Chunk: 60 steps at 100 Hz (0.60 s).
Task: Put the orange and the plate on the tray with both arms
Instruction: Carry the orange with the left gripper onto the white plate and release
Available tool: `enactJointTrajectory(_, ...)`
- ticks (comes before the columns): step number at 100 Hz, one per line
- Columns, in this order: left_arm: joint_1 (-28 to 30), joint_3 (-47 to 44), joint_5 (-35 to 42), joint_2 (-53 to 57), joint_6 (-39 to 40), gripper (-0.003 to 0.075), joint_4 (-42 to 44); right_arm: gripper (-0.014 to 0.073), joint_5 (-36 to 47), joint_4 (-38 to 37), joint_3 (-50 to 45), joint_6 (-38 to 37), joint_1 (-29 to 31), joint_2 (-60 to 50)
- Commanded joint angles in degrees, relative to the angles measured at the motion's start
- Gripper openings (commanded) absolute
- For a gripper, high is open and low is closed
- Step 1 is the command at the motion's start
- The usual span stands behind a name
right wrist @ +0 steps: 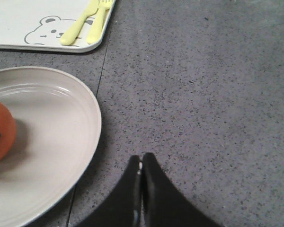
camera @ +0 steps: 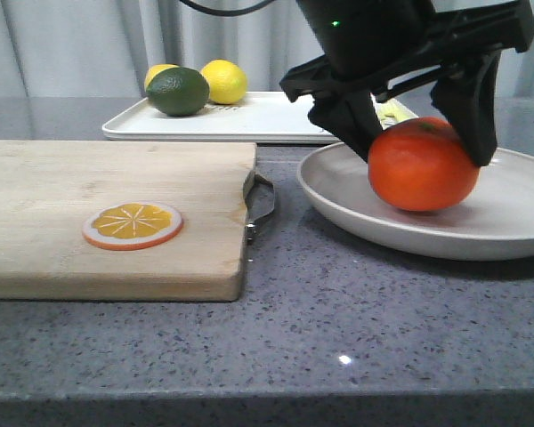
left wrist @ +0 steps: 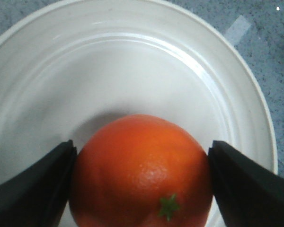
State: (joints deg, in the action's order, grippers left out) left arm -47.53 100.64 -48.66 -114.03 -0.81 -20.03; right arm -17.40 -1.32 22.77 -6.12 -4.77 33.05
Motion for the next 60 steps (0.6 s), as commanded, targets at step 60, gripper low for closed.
enactJointTrajectory(60,-0.37,6.00,-0.56,2.64,-2.55,0.0671,-1.36,-0.0057,2.86,-0.32,2.16,0.13,0.03,0.44)
